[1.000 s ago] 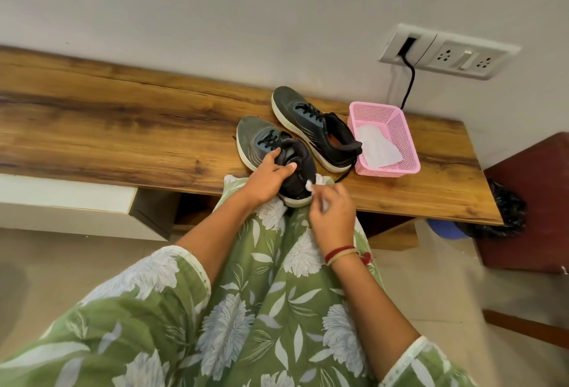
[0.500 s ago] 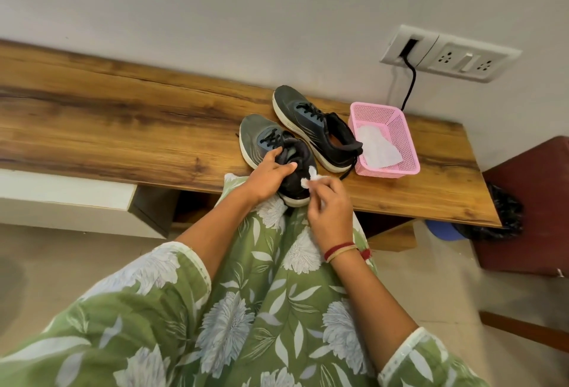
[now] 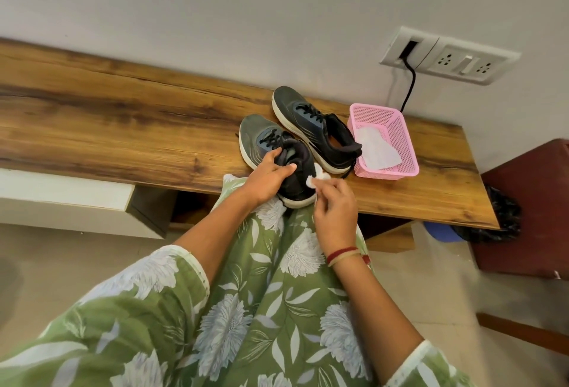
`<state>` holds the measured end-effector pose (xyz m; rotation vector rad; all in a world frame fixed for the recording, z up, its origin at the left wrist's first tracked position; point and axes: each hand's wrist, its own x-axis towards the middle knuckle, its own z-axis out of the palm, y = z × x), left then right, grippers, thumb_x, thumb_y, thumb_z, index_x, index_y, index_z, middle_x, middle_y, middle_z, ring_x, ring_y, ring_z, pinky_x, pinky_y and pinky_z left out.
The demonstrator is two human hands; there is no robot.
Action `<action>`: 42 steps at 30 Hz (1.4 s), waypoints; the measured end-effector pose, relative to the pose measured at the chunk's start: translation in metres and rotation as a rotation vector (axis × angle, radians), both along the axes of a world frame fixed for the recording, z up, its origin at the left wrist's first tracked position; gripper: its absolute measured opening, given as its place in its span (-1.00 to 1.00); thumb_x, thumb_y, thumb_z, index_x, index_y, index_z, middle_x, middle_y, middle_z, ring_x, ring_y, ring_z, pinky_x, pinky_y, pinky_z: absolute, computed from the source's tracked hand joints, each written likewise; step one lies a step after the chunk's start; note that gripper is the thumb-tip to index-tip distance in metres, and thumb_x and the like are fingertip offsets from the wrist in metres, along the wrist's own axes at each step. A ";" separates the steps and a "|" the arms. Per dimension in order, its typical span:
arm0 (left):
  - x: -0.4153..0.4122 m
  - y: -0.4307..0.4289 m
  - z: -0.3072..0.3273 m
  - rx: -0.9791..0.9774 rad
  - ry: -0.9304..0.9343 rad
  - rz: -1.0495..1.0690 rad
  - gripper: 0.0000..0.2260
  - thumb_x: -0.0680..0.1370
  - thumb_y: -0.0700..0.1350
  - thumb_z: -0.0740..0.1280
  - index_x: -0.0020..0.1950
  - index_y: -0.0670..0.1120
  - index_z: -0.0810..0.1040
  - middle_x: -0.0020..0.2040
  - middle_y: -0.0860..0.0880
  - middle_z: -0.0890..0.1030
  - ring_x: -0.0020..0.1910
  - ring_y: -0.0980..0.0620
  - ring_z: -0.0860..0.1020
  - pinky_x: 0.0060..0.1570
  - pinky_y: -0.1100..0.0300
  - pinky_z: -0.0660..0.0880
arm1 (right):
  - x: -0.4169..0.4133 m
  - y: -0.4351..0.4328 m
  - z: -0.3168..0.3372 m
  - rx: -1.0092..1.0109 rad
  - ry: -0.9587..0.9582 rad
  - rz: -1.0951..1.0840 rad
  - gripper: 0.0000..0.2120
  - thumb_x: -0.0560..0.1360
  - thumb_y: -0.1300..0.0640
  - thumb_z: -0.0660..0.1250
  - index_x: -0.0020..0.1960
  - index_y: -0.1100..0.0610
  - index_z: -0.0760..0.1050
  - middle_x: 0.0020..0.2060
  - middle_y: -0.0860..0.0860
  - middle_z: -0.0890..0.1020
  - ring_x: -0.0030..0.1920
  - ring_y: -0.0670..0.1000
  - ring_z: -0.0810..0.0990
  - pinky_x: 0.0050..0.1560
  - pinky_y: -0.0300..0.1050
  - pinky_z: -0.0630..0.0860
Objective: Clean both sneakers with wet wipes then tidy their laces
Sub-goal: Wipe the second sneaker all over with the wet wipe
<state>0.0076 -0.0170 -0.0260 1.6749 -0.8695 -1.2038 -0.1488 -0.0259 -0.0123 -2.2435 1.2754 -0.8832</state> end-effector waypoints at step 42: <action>0.002 -0.003 0.000 0.015 0.073 0.043 -0.44 0.59 -0.06 0.28 0.52 -0.15 0.14 0.11 0.05 0.48 0.14 0.11 0.44 0.30 0.12 0.35 | -0.001 -0.005 0.009 -0.027 0.250 0.184 -0.75 0.45 0.38 0.28 0.08 0.23 0.59 -0.14 0.10 0.51 -0.14 0.09 0.52 -0.13 -0.01 0.51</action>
